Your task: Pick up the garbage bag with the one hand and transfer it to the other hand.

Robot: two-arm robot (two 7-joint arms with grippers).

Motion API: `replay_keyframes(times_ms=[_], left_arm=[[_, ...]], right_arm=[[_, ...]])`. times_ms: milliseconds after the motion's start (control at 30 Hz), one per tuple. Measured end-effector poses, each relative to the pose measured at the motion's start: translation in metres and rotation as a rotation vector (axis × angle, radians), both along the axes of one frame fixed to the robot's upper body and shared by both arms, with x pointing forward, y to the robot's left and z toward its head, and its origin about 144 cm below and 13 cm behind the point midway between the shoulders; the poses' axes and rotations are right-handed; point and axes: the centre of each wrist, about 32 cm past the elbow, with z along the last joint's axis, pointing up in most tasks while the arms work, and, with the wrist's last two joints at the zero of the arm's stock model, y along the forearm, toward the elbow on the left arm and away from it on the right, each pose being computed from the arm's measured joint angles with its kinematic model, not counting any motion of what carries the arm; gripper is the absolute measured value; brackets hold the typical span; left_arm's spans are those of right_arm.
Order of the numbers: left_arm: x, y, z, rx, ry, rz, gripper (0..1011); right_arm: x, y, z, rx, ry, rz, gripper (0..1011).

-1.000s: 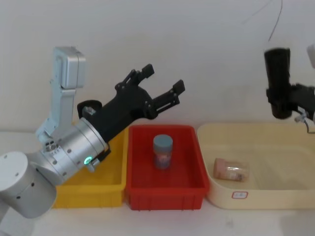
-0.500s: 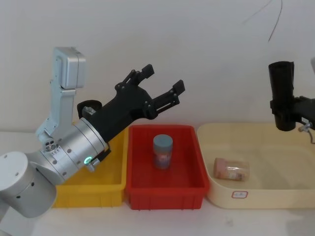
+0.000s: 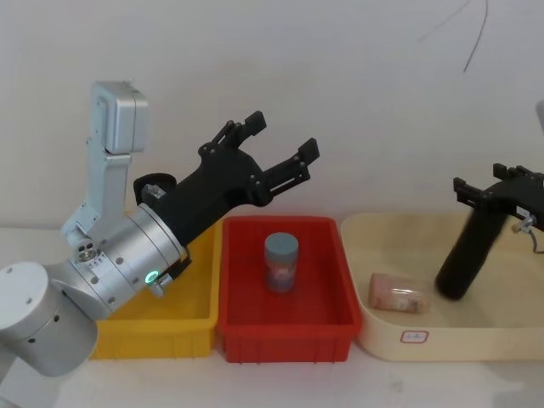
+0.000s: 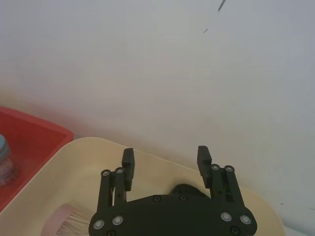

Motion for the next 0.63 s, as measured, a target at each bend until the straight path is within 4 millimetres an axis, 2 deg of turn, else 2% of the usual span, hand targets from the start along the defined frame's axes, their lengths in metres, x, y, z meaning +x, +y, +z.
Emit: replay_keyframes(times_ms=[333,633], left_arm=[[0.0000,0.0000,0.0000,0.000,0.000,0.000,1001],[0.0000,0.0000,0.0000,0.000,0.000,0.000,1001]], right_arm=[[-0.0033,0.0017,0.0002,0.006,-0.001,0.009,998],[-0.0046,0.0022,0.0003,0.008,-0.001,0.012,1001]])
